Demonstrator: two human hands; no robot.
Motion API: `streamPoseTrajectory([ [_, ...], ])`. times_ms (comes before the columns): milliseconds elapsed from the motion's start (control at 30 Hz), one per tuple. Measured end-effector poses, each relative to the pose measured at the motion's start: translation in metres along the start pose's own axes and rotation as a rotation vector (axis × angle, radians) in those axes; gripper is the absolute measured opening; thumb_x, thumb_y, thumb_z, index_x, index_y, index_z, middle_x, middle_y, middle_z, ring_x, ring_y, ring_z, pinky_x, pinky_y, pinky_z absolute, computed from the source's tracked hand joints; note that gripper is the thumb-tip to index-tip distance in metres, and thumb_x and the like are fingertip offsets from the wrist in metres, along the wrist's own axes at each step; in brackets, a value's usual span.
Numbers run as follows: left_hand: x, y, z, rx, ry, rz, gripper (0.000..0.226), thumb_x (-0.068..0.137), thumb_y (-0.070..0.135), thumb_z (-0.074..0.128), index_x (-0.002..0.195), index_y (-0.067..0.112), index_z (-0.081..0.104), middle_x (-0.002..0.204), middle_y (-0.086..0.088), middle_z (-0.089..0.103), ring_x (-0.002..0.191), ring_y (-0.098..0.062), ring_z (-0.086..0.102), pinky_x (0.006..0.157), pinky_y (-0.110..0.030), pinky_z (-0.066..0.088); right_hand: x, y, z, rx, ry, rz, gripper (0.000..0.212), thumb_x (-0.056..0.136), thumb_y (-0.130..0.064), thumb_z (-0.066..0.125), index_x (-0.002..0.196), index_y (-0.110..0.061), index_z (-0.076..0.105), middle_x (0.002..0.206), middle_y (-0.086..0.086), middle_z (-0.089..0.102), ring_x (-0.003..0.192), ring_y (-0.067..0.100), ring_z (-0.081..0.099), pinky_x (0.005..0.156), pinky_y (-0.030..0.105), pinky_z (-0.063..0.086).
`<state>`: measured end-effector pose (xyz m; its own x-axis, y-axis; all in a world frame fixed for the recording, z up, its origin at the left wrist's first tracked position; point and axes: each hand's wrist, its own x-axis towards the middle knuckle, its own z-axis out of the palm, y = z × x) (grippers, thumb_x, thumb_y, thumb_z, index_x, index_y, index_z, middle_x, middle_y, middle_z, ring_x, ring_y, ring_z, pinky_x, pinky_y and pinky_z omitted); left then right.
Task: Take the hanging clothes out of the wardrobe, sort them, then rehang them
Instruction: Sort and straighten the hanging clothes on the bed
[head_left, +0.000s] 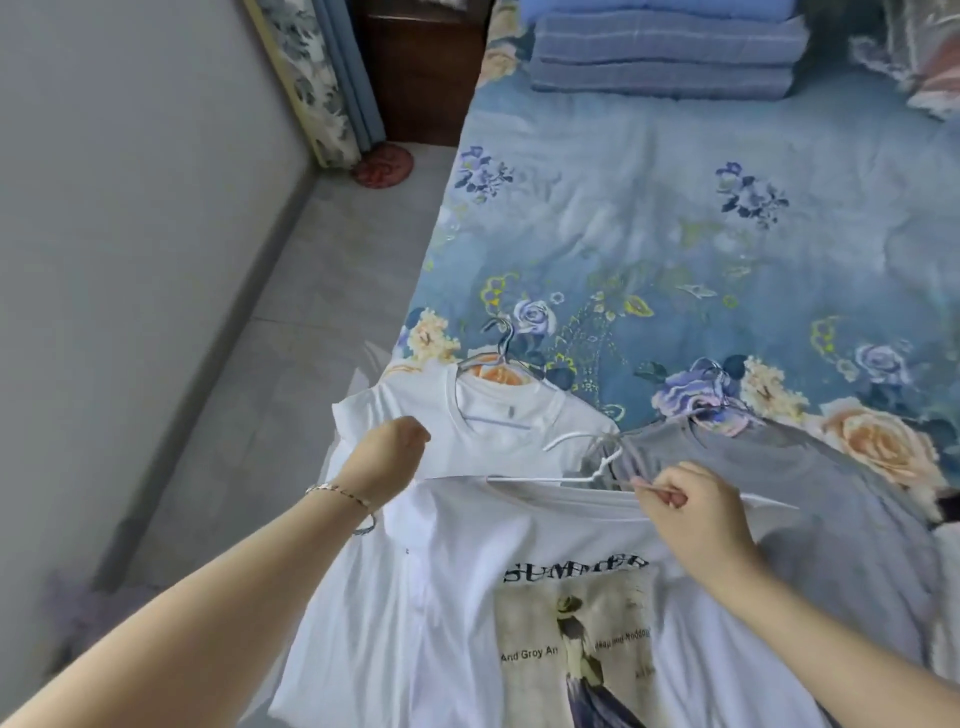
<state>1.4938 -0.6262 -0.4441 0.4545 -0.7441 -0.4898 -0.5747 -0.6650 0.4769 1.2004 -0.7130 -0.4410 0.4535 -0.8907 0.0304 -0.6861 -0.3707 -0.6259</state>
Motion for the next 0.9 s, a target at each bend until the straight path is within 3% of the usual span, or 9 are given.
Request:
streamPoseTrajectory([
  [167,0.095,-0.024,0.034,0.168,-0.02,0.006,0.031,0.095,0.014,0.042,0.124,0.011,0.055,0.129,-0.008,0.055,0.115,-0.026,0.054,0.091,-0.029,0.041,0.03,0.026,0.042,0.026,0.066,-0.008,0.035,0.074,-0.032,0.056,0.05,-0.025,0.031,0.047,-0.012,0.025,0.055,0.007,0.032,0.051,0.02,0.023],
  [300,0.17,-0.041,0.062,0.283,-0.06,-0.027,0.052,0.093,0.02,0.051,0.14,0.009,0.033,0.144,-0.01,0.039,0.128,-0.028,0.042,0.101,-0.038,0.038,0.047,0.057,0.08,-0.007,0.038,0.043,0.035,0.069,-0.018,0.064,0.046,-0.019,0.037,0.048,-0.015,0.027,0.054,0.002,0.035,0.053,0.019,0.023],
  [367,0.204,-0.046,0.071,0.37,-0.046,-0.012,0.061,0.09,0.025,0.058,0.141,0.007,0.03,0.144,-0.012,0.038,0.13,-0.029,0.04,0.103,-0.041,0.036,0.053,0.07,0.096,-0.031,0.02,0.054,0.035,0.069,-0.019,0.064,0.045,-0.012,0.04,0.048,-0.012,0.028,0.055,0.009,0.032,0.052,0.021,0.025],
  [467,0.24,-0.056,0.086,0.53,-0.079,0.032,0.071,0.083,0.037,0.067,0.137,0.006,0.034,0.14,-0.012,0.042,0.128,-0.029,0.041,0.102,-0.04,0.033,0.06,0.086,0.115,-0.02,0.001,0.107,0.032,0.071,-0.024,0.062,0.048,-0.021,0.04,0.048,-0.01,0.031,0.056,0.014,0.034,0.053,0.026,0.03],
  [533,0.253,-0.06,0.095,0.541,-0.079,0.01,0.078,0.076,0.04,0.074,0.135,0.006,0.036,0.136,-0.013,0.044,0.127,-0.03,0.041,0.102,-0.04,0.033,0.059,0.092,0.125,0.011,-0.017,0.144,0.03,0.07,-0.02,0.063,0.048,-0.02,0.042,0.048,-0.009,0.033,0.056,0.016,0.037,0.053,0.021,0.031],
  [633,0.267,-0.06,0.095,0.525,-0.11,-0.024,0.08,0.063,0.038,0.083,0.125,0.006,0.043,0.125,-0.013,0.05,0.119,-0.032,0.047,0.095,-0.039,0.039,0.055,0.095,0.13,0.019,-0.053,0.169,0.03,0.07,-0.02,0.062,0.049,-0.021,0.041,0.048,-0.008,0.034,0.058,0.014,0.037,0.055,0.011,0.031],
  [700,0.269,-0.055,0.084,0.552,-0.163,-0.003,0.068,0.057,0.042,0.085,0.107,0.011,0.051,0.111,-0.011,0.057,0.106,-0.031,0.054,0.086,-0.036,0.044,0.054,0.095,0.13,0.025,-0.073,0.181,0.03,0.071,-0.021,0.062,0.048,-0.017,0.043,0.048,-0.006,0.036,0.058,0.013,0.038,0.056,0.01,0.03],
  [800,0.254,-0.04,0.062,0.503,-0.199,0.037,0.042,0.063,0.043,0.082,0.072,0.016,0.051,0.09,-0.008,0.06,0.085,-0.027,0.054,0.075,-0.03,0.045,0.049,0.093,0.124,0.034,-0.097,0.2,0.033,0.072,-0.02,0.065,0.047,-0.015,0.044,0.047,-0.006,0.036,0.057,0.006,0.04,0.055,0.01,0.031],
  [900,0.214,-0.025,0.046,0.366,-0.201,0.02,0.044,0.066,0.05,0.077,0.061,0.015,0.051,0.072,-0.004,0.053,0.078,-0.025,0.052,0.065,-0.027,0.039,0.041,0.083,0.11,0.043,-0.113,0.199,0.049,0.073,-0.005,0.074,0.047,-0.025,0.037,0.047,-0.006,0.034,0.055,0.006,0.039,0.052,0.012,0.03],
])
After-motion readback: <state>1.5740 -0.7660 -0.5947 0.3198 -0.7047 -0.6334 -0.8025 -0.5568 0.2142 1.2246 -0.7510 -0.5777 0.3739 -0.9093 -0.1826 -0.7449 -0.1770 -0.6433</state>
